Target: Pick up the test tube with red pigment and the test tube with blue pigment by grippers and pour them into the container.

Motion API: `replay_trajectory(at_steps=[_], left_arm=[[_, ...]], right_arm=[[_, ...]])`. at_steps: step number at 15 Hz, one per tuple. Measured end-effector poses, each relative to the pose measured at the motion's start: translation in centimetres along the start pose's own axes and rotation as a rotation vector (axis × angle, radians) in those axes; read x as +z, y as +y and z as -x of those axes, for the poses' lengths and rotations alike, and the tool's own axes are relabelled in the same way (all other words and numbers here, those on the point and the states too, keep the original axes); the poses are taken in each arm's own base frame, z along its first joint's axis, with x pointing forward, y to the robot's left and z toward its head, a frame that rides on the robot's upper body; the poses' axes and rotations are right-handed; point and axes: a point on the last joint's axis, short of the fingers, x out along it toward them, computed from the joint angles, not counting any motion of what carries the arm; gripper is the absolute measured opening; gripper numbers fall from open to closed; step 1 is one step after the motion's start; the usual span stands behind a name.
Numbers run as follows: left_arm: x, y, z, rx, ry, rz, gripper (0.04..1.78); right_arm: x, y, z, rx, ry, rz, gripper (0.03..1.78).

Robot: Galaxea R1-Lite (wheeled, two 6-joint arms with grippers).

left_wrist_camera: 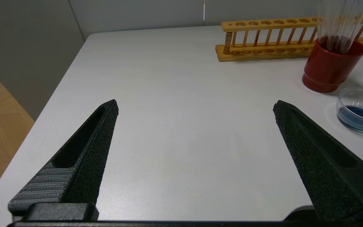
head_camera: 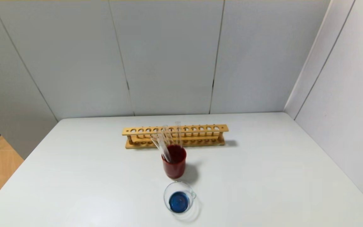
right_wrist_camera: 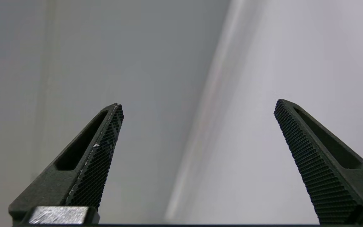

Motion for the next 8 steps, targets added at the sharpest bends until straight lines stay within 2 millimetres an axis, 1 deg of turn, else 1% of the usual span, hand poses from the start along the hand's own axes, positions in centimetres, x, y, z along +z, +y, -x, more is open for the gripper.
replay_trajectory(at_steps=[1, 2, 4, 5, 6, 8], left_arm=[[0.0, 0.0, 0.0, 0.000, 0.000, 0.000, 1.74], [0.0, 0.0, 0.0, 0.000, 0.000, 0.000, 1.74], [0.0, 0.0, 0.0, 0.000, 0.000, 0.000, 1.74], [0.0, 0.0, 0.0, 0.000, 0.000, 0.000, 1.74], [0.0, 0.0, 0.0, 0.000, 0.000, 0.000, 1.74], [0.0, 0.0, 0.0, 0.000, 0.000, 0.000, 1.74]], right_arm=[[1.3, -2.7, 2.2, -0.034, 0.001, 0.013, 1.74], [2.4, -5.3, 4.8, -0.071, 0.009, 0.029, 1.74], [3.4, -9.2, 10.3, -0.131, 0.041, 0.064, 1.74], [3.4, -10.7, 13.2, -0.164, 0.067, 0.089, 1.74], [3.2, -11.6, 15.8, -0.197, 0.097, 0.114, 1.74], [2.0, -12.1, 20.3, -0.255, 0.157, 0.115, 1.74]])
